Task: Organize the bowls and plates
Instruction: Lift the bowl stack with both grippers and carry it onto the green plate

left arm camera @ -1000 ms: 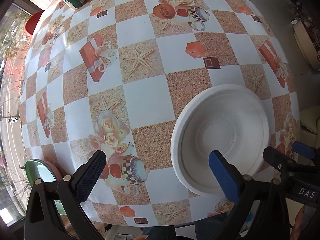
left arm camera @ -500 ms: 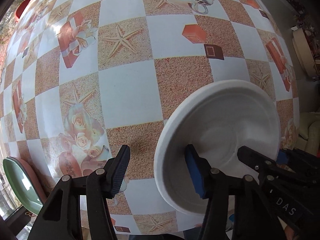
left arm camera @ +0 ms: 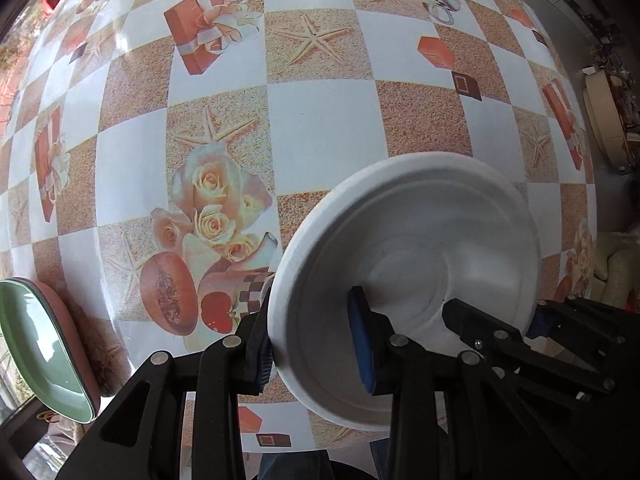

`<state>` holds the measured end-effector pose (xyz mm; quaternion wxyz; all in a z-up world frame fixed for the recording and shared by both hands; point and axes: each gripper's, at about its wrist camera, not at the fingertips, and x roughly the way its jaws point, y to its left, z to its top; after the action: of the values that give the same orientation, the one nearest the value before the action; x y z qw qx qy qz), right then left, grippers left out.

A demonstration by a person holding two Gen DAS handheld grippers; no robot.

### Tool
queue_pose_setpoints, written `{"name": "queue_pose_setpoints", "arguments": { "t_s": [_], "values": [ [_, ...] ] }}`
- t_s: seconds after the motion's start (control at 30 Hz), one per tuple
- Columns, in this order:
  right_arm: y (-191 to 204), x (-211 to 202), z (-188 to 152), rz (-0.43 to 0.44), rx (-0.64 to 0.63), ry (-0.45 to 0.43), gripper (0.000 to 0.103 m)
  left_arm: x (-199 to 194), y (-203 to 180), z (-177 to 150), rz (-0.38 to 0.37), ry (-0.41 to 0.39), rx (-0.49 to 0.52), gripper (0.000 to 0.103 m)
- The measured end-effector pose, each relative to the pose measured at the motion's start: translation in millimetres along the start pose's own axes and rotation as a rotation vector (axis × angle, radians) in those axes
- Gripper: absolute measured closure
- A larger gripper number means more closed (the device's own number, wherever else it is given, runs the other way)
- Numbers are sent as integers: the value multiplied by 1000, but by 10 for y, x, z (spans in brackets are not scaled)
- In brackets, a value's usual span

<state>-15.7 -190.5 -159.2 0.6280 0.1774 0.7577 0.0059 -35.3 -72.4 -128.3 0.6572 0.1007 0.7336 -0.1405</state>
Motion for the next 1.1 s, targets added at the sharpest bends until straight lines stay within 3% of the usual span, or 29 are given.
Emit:
{"name": "queue_pose_setpoints", "arguments": {
  "t_s": [0.3,0.7,0.93,1.1],
  "values": [
    [975,336,-115,-14,-139,59,77,20,778,-502,-2,16,-129,67],
    [1750,584,-193,-52,-226,95,77,79,1406,-784,-31,8,-179,67],
    [1556,487,-163,-67,-232,101,77,81,1380,-808,-48,4,-187,66],
    [1630,479,-164,-73,-240,102,77,28,1408,-768,-52,-8,-192,66]
  ]
}}
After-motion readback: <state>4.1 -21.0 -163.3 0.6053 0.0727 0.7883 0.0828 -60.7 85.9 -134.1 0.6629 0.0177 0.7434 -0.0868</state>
